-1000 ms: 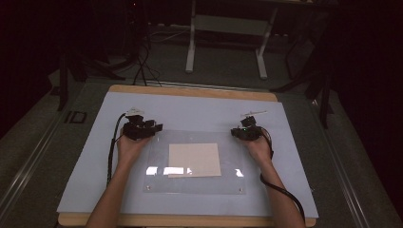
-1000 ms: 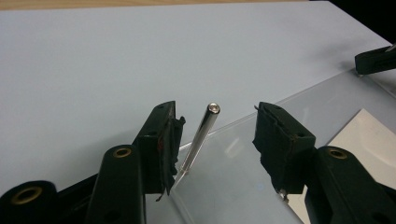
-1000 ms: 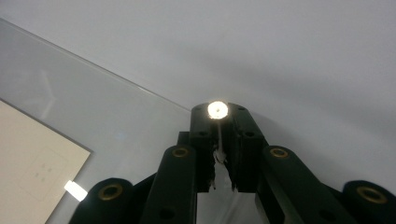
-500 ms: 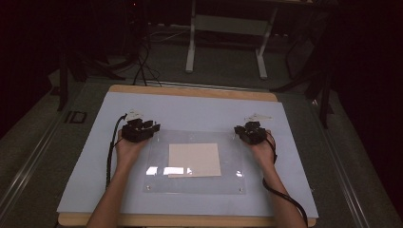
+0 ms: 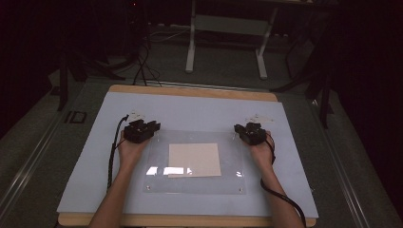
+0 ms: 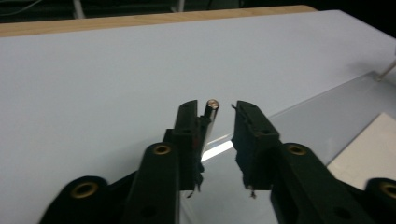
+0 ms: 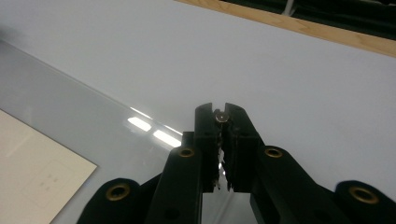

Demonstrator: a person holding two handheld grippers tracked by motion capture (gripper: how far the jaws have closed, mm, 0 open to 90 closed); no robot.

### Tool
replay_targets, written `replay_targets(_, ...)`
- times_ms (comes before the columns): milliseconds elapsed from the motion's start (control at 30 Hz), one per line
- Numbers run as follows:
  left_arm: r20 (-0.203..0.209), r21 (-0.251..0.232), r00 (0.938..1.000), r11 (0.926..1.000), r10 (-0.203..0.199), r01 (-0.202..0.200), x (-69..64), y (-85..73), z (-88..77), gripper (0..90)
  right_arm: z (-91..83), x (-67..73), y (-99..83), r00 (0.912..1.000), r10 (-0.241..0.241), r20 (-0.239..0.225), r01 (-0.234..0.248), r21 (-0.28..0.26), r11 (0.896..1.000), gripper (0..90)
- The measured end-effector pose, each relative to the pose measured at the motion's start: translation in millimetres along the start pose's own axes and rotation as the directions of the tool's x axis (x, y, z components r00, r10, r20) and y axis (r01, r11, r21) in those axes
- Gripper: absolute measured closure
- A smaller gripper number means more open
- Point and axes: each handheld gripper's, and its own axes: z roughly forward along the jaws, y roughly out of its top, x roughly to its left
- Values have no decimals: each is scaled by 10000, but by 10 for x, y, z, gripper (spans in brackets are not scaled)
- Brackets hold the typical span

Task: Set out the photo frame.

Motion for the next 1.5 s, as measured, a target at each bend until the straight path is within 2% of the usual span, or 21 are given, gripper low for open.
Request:
replay_targets(133,-61,8,10000,10000,-65,65,16,-18,25,761,4,-3,-8,10000,92,-24,-92,-60,9999,848)
replay_targets(267,-70,-349,9998,9993,-160,157,3,-11,40,768,5,-7,-19,9998,172,-70,-173,-132,9998,849)
replay_targets(367,-81,-242,9998,9995,-195,193,22,-9,59,819,7,-9,-21,9998,206,-83,-207,-148,9997,849)
replay_targets(533,-196,-204,9998,9998,38,-42,15,-5,62,832,10,-18,-22,9995,293,-132,-295,-145,9995,849)
replay_targets(800,320,234,9986,9989,-410,402,99,55,88,827,24,-54,22,9974,638,-342,-629,251,9977,849)
replay_targets(900,390,293,9972,9976,-640,628,123,69,111,827,39,-64,48,9963,794,-321,-780,416,9961,851)
replay_targets(1000,474,294,9927,9935,-1112,1099,163,89,164,828,72,-90,82,9941,1029,-342,-1008,570,9933,854)
replay_targets(1133,473,370,9890,9896,-1405,1388,197,130,224,836,123,-154,130,9892,1365,-527,-1324,744,9884,856)
replay_targets(1233,512,534,9829,9833,-1766,1739,227,164,259,838,154,-188,158,9848,1627,-610,-1573,845,9839,856)
replay_targets(1300,347,694,9830,9817,-1802,1775,229,199,288,843,175,-206,178,9830,1726,-627,-1665,923,9817,854)
replay_targets(1400,259,853,9764,9736,-2144,2115,253,234,337,846,203,-221,210,9820,1803,-568,-1736,1065,9790,848)
replay_targets(1433,268,828,9722,9698,-2324,2295,263,234,351,847,216,-221,229,9832,1759,-482,-1695,1149,9788,839)
replay_targets(1467,257,803,9697,9674,-2430,2403,267,233,361,846,224,-216,245,9854,1664,-367,-1606,1265,9789,820)
replay_targets(1500,213,782,9691,9667,-2459,2436,267,231,367,847,226,-210,259,9880,1530,-227,-1483,1401,9790,755)
